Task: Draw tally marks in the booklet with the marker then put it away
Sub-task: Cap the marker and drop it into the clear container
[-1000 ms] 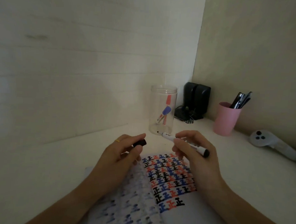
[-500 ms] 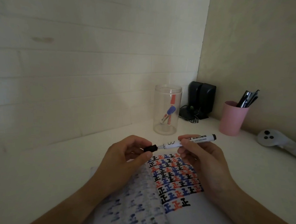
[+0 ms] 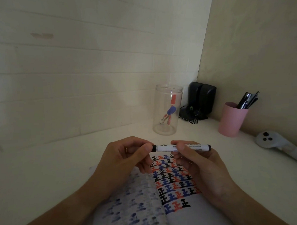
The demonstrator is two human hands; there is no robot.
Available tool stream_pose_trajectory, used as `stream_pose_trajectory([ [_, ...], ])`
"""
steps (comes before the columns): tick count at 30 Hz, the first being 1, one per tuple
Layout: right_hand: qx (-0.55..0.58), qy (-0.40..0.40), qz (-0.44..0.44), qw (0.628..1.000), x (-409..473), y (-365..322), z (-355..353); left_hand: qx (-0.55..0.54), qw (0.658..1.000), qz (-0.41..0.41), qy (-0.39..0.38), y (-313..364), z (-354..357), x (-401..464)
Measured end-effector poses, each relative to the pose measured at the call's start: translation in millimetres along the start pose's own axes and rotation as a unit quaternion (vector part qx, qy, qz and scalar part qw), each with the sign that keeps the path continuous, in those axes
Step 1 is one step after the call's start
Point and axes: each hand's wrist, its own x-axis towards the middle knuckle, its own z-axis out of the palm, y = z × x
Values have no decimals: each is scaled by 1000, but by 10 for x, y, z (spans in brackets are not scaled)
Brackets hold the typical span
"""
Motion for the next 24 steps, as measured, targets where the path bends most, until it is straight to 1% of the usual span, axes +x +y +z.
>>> stream_pose_trajectory([
  [6,-46,-1,-15,999,-70,-102,46,-49,999,-2,11,57,10,0],
  [13,-103,22,3,994,-120,-72,45,-38,999,-23,0,24,17,-58],
  [16,-119,28,-11,992,-130,-90,57,-37,999,-29,-6,54,20,-80],
  [21,-124,32,-26,991,-134,-50,44,-40,998,-40,-21,47,21,-92],
  [24,-108,27,-22,993,-130,-17,29,-41,998,-40,-25,58,21,-99],
])
